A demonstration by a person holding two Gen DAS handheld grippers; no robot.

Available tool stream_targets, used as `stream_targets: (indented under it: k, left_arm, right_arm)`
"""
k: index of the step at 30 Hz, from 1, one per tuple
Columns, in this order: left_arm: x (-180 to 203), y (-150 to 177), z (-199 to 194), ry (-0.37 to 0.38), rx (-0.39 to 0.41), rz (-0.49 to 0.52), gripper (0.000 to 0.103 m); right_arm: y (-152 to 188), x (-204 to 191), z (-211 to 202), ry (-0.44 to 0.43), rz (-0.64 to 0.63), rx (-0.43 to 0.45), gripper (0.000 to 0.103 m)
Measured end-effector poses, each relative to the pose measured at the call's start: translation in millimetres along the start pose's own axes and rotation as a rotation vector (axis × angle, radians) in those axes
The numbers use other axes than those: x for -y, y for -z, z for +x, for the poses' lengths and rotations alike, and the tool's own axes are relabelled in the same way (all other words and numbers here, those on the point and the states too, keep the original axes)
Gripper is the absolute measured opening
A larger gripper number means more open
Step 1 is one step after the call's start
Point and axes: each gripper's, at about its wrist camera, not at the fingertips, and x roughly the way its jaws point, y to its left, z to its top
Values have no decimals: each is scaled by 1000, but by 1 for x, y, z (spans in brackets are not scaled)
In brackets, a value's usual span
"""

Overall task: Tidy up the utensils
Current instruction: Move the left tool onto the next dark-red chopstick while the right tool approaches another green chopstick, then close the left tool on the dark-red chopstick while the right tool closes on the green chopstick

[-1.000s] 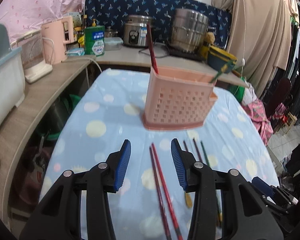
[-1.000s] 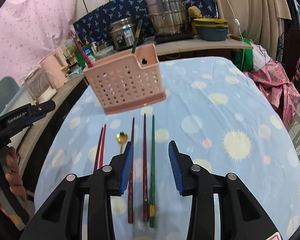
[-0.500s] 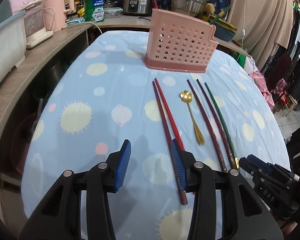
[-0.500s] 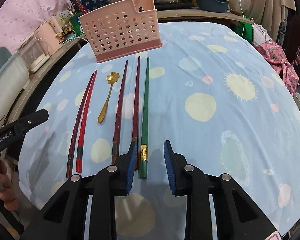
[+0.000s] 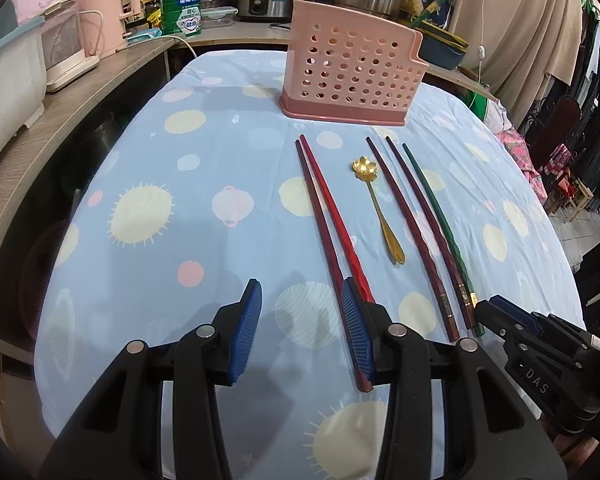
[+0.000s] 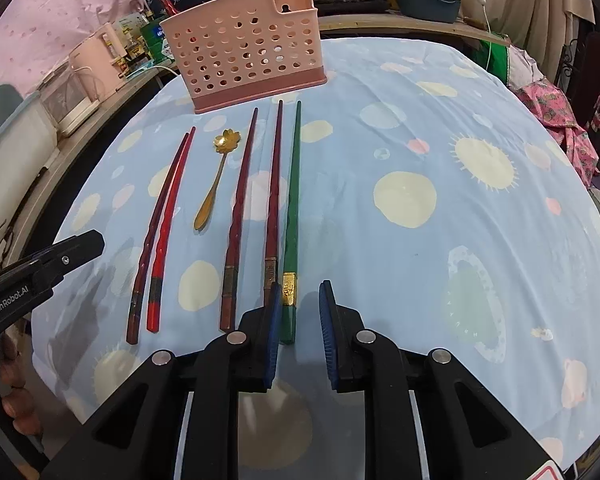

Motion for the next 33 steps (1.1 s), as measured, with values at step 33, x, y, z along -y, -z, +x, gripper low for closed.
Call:
stream_targets:
  k: [33]
  left_arm:
    - [17, 23, 24, 14, -96, 65, 12]
  right_arm:
    - [7, 3, 7, 11, -13, 15, 10]
